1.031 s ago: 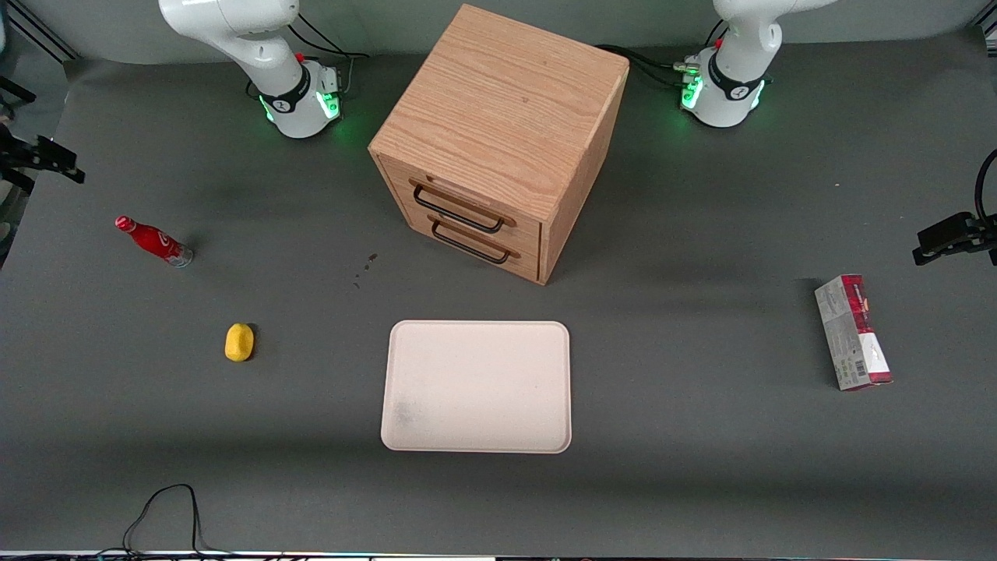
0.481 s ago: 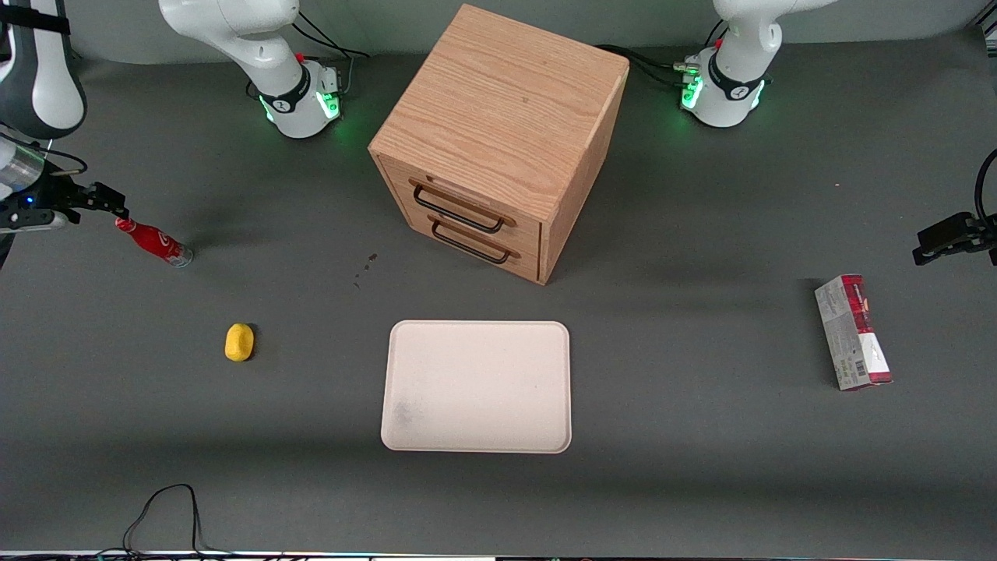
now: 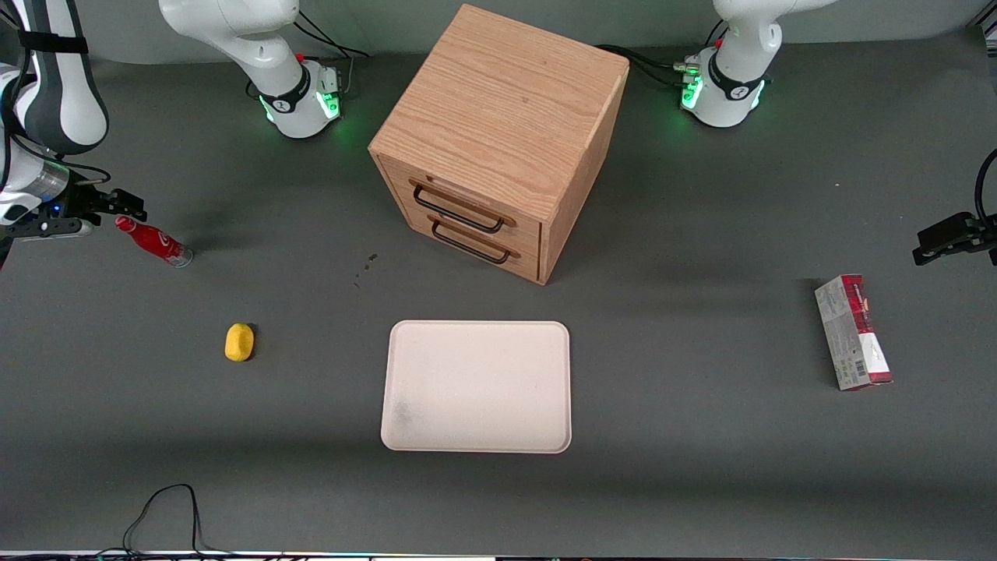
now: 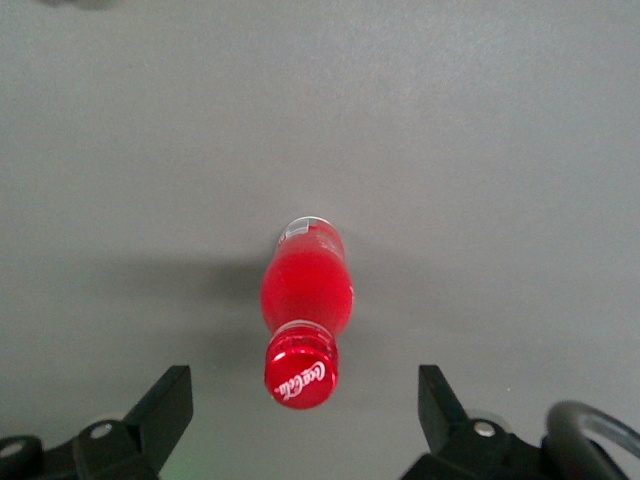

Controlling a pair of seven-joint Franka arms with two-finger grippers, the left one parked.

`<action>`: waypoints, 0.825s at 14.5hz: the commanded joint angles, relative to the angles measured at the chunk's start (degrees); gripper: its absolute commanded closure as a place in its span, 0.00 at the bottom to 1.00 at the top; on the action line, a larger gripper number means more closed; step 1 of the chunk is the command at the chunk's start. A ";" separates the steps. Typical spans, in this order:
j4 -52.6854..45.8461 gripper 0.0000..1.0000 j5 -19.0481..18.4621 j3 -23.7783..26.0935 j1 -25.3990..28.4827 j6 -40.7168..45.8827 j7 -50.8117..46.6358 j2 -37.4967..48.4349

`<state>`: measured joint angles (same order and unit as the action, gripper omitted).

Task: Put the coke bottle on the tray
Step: 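Lower the open right gripper around the bottle cap and close it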

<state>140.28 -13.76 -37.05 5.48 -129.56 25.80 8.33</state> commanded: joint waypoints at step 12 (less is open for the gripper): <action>-0.18 0.74 -0.47 -0.74 2.16 -2.02 1.71 -2.79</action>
<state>140.28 -13.76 -37.06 5.94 -131.83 26.42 5.49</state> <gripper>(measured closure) 0.242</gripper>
